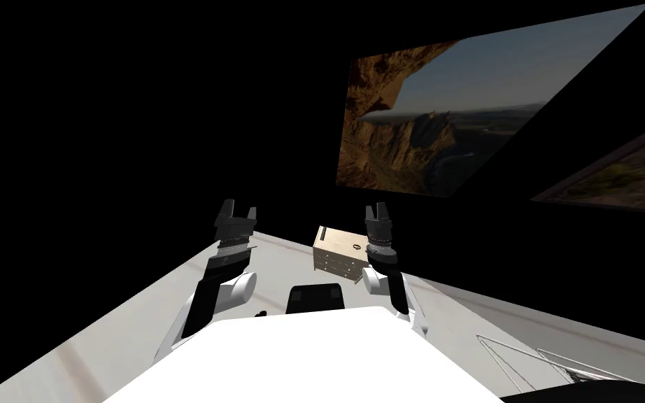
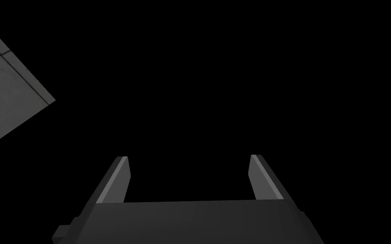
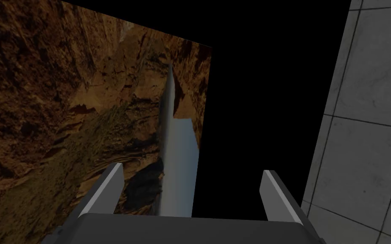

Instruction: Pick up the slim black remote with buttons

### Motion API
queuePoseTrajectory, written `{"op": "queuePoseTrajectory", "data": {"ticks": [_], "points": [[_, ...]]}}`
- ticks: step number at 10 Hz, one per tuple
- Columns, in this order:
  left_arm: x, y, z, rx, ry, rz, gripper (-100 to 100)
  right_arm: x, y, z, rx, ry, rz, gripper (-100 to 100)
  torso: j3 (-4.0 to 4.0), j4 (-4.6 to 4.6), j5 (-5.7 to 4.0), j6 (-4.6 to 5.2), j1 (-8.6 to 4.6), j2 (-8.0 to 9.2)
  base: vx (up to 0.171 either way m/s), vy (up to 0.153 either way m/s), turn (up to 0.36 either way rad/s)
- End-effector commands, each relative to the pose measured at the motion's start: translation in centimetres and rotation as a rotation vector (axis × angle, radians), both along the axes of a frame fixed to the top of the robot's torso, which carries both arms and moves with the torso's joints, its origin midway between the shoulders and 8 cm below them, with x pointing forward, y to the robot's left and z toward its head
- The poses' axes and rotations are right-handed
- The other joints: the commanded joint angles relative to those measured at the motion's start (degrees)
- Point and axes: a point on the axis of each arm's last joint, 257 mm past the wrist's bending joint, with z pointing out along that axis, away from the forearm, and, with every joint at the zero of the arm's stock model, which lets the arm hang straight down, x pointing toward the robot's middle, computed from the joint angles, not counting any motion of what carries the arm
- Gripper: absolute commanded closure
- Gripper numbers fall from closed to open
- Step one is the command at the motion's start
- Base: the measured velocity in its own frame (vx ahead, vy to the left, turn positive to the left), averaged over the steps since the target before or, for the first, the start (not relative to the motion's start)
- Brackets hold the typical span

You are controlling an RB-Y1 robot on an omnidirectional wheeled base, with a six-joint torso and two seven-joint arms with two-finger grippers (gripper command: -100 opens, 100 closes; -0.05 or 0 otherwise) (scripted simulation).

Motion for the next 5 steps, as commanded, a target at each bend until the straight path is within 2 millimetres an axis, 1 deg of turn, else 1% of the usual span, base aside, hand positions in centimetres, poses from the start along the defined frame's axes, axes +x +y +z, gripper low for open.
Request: {"op": "queuePoseTrajectory", "data": {"ticks": [1, 3, 5], "points": [[0.0, 0.0, 0.0, 0.0, 0.0, 0.0, 0, 0.7, 0.7, -1.9, -0.08, 0.047, -0.009, -100, 0.0, 0.0, 0.0, 0.0, 0.0, 0.0, -0.02, 0.006, 0.146], [0.0, 0.0, 0.0, 0.0, 0.0, 0.0, 0, 1.4, 1.3, -4.6, -0.179, 0.108, -0.028, -100, 0.08, 0.03, 0.01, -0.02, 0.04, 0.15, -0.057, 0.019, 0.158], [0.0, 0.0, 0.0, 0.0, 0.0, 0.0, 0, 2.1, 1.9, -8.4, -0.305, 0.186, -0.05, -100, 0.15, 0.06, 0.01, -0.01, 0.03, 0.27, -0.074, 0.013, 0.165]]}}
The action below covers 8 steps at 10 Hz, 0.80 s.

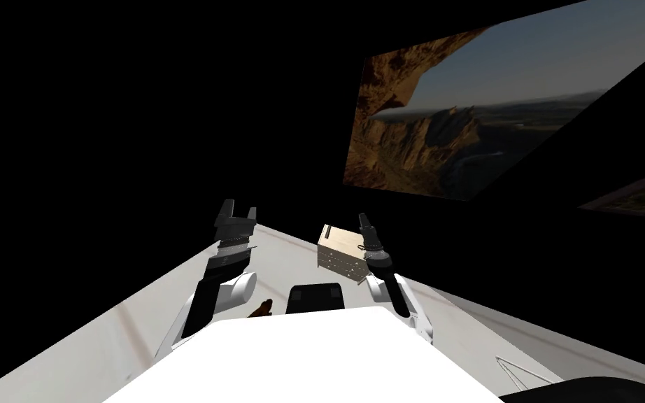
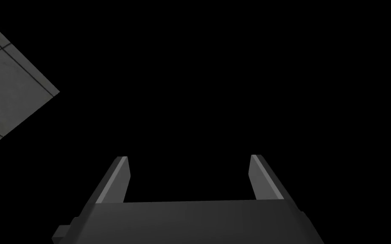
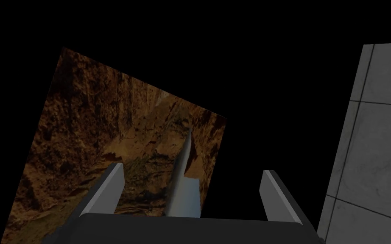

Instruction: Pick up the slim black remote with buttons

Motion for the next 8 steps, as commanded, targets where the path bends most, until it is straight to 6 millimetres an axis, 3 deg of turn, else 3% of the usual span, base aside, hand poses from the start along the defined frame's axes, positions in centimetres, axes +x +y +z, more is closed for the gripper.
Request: {"op": "queuePoseTrajectory", "data": {"ticks": [1, 3, 4, 6, 7, 8], "points": [[0.0, 0.0, 0.0, 0.0, 0.0, 0.0, 0, 0.3, 0.4, -3.4, -0.115, 0.065, -0.019, -100, 0.0, 0.0, 0.0, 0.0, 0.0, 0.0, -0.085, 0.03, 0.221], [0.0, 0.0, 0.0, 0.0, 0.0, 0.0, 0, 0.3, 0.6, -8.1, -0.263, 0.148, -0.034, -100, 0.05, 0.02, 0.01, 0.0, 0.05, 0.08, -0.101, 0.032, 0.218], [0.0, 0.0, 0.0, 0.0, 0.0, 0.0, 0, 0.3, 0.6, -8.8, -0.274, 0.161, -0.036, -100, 0.07, 0.03, 0.01, 0.01, 0.03, 0.12, -0.061, 0.021, 0.07], [0.0, 0.0, 0.0, 0.0, 0.0, 0.0, 0, -0.4, 0.2, -14.4, -0.434, 0.257, -0.041, -100, -0.01, 0.0, 0.0, 0.01, 0.02, -0.03, -0.069, 0.034, 0.231], [0.0, 0.0, 0.0, 0.0, 0.0, 0.0, 0, -0.4, 0.4, -14.5, -0.449, 0.256, -0.04, -100, 0.01, 0.0, 0.01, 0.0, 0.05, 0.01, -0.052, 0.023, 0.082], [0.0, 0.0, 0.0, 0.0, 0.0, 0.0, 0, -1.1, 0.1, -17.5, -0.538, 0.304, -0.037, -100, -0.02, 0.0, 0.01, 0.04, 0.0, -0.05, -0.05, 0.035, 0.16]]}}
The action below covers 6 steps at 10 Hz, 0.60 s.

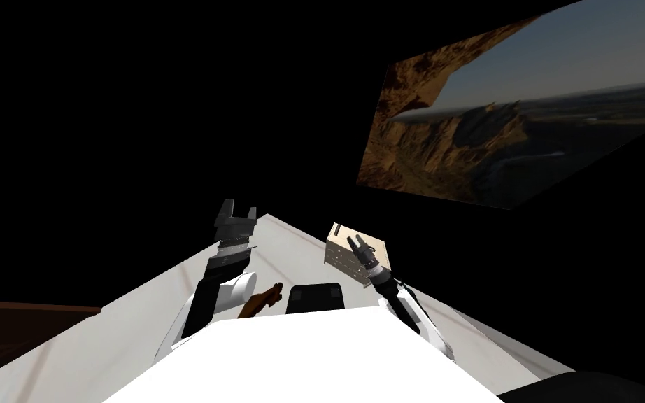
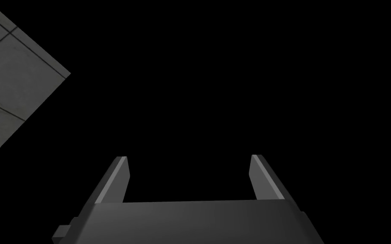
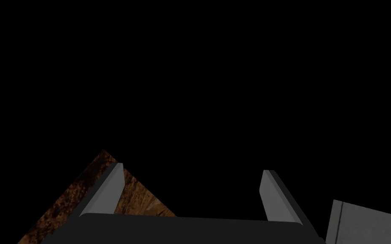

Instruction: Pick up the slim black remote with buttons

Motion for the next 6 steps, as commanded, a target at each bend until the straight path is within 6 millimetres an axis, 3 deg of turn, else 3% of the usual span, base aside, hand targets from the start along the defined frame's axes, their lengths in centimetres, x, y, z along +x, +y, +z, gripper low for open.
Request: {"op": "queuePoseTrajectory", "data": {"ticks": [1, 2, 4, 5, 6], "points": [[0.0, 0.0, 0.0, 0.0, 0.0, 0.0, 0, -1.1, -0.1, -3.7, -0.121, 0.059, 0.011, -100, 0.0, 0.0, 0.0, 0.0, 0.0, 0.0, -0.076, 0.049, 0.301], [0.0, 0.0, 0.0, 0.0, 0.0, 0.0, 0, -1.2, -0.2, -4.7, -0.14, 0.075, 0.01, -100, 0.03, 0.01, 0.01, -0.02, 0.04, 0.05, -0.06, 0.031, 0.11], [0.0, 0.0, 0.0, 0.0, 0.0, 0.0, 0, -3.4, -1.1, -9.8, -0.302, 0.16, 0.038, -100, 0.01, 0.01, 0.0, -0.01, -0.02, 0.01, -0.056, 0.035, 0.266], [0.0, 0.0, 0.0, 0.0, 0.0, 0.0, 0, -3.7, -1.3, -10.8, -0.322, 0.175, 0.039, -100, 0.02, 0.01, 0.0, 0.01, -0.01, 0.03, -0.038, 0.03, 0.127], [0.0, 0.0, 0.0, 0.0, 0.0, 0.0, 0, -5.2, -2.1, -13.7, -0.409, 0.225, 0.058, -100, -0.01, 0.0, 0.0, 0.03, -0.04, -0.03, -0.02, 0.043, 0.262]]}}
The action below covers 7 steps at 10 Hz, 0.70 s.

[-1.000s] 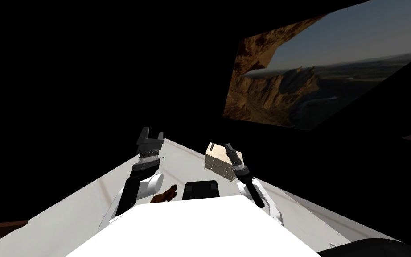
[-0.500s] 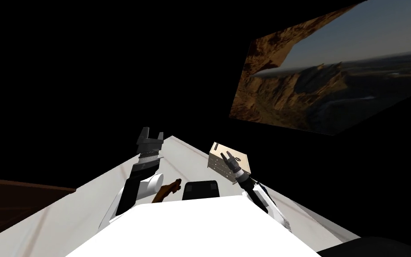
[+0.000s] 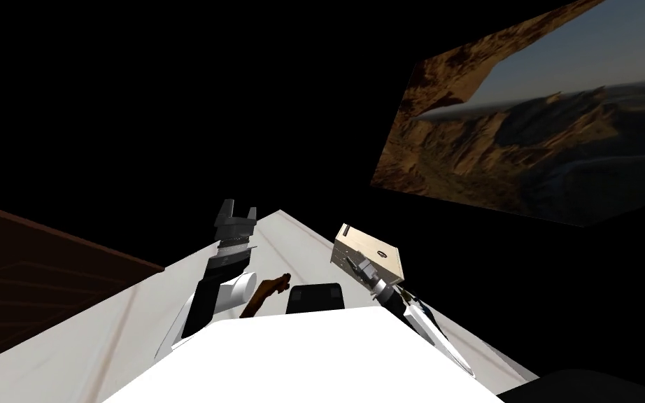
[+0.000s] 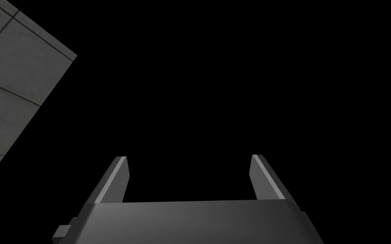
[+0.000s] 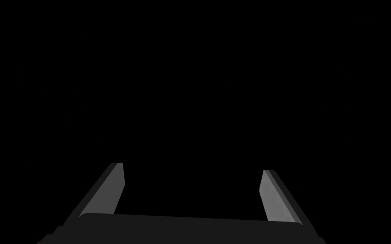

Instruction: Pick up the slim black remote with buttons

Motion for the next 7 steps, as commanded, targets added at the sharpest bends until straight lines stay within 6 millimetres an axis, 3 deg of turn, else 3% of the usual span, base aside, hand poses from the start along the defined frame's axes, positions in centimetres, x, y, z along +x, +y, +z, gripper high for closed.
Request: {"op": "queuePoseTrajectory", "data": {"ticks": [1, 3, 6, 7], "points": [[0.0, 0.0, 0.0, 0.0, 0.0, 0.0, 0, -2.2, -1.1, -3.5, -0.127, 0.062, 0.036, -100, 0.0, 0.0, 0.0, 0.0, 0.0, 0.0, -0.021, 0.055, 0.395], [0.0, 0.0, 0.0, 0.0, 0.0, 0.0, 0, -2.6, -1.4, -4.4, -0.143, 0.078, 0.036, -100, -0.02, -0.01, 0.01, 0.05, -0.04, -0.03, -0.013, 0.019, 0.041], [0.0, 0.0, 0.0, 0.0, 0.0, 0.0, 0, -6.3, -3.3, -9.3, -0.315, 0.168, 0.1, -100, -0.05, -0.01, -0.02, 0.04, -0.12, -0.09, -0.003, 0.019, 0.251], [0.0, 0.0, 0.0, 0.0, 0.0, 0.0, 0, -6.6, -3.5, -9.7, -0.316, 0.178, 0.097, -100, -0.06, -0.02, -0.01, 0.0, -0.1, -0.11, 0.005, 0.014, 0.135]]}}
